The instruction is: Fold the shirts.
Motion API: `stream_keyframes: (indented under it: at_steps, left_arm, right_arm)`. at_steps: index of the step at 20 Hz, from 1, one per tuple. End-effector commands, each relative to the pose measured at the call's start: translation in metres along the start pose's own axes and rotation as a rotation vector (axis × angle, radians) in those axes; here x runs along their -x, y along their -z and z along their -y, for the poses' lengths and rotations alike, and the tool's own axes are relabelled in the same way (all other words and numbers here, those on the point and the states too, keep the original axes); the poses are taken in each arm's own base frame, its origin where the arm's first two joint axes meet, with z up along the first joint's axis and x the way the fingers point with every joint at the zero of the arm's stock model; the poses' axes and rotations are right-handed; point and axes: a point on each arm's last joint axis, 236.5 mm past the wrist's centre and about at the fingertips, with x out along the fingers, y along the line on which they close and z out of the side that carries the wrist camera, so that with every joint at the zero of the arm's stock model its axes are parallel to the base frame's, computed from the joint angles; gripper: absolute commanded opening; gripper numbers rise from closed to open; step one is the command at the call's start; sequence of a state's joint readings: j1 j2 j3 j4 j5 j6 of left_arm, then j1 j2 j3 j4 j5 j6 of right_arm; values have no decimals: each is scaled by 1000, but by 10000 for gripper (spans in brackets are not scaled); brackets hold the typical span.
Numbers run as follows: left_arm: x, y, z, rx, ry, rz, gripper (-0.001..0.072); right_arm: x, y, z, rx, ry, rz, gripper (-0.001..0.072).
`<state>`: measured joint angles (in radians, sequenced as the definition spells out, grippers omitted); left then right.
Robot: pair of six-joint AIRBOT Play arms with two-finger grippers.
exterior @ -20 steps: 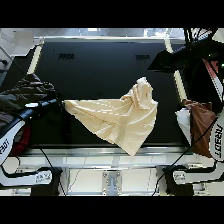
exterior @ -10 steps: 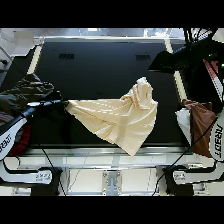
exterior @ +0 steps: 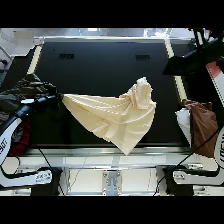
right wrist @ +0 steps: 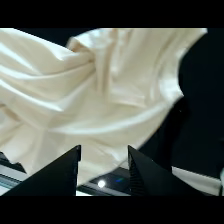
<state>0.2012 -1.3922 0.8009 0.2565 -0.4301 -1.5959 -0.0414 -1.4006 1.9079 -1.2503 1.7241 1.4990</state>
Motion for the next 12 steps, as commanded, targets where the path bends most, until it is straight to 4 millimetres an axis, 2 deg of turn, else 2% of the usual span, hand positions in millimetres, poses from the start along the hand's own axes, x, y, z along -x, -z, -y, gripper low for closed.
stream_keyframes:
  at_steps: [1,2,3,4,5,7,8,9,10,12]
  left_arm:
    - [25,-21,27,-212,64,56,10]
    - [30,-22,31,-244,74,57,9]
    - [32,-20,33,-272,81,52,9]
    - [32,-16,34,-291,83,40,9]
    - [32,-11,33,-291,84,17,9]
    - [31,-1,33,-295,87,-20,9]
    - [31,1,33,-296,88,-27,10]
    - [31,2,33,-297,88,-30,9]
    - [31,2,33,-297,88,-30,9]
    - [31,2,33,-297,89,-32,9]
  right_arm:
    - [-1,48,56,-151,121,-65,352]
    - [-19,63,58,-211,90,-70,352]
    - [-46,83,56,-278,44,-74,394]
    - [-80,105,50,-366,-13,-74,484]
    - [-115,129,42,-460,-72,-74,484]
    - [-181,186,11,-732,-248,-111,485]
    - [-201,207,-8,-858,-350,-134,485]
    - [-213,220,-27,-944,-458,-132,485]
    - [-219,226,-36,-1000,-528,-107,485]
    - [-228,242,-33,-1048,-514,-104,486]
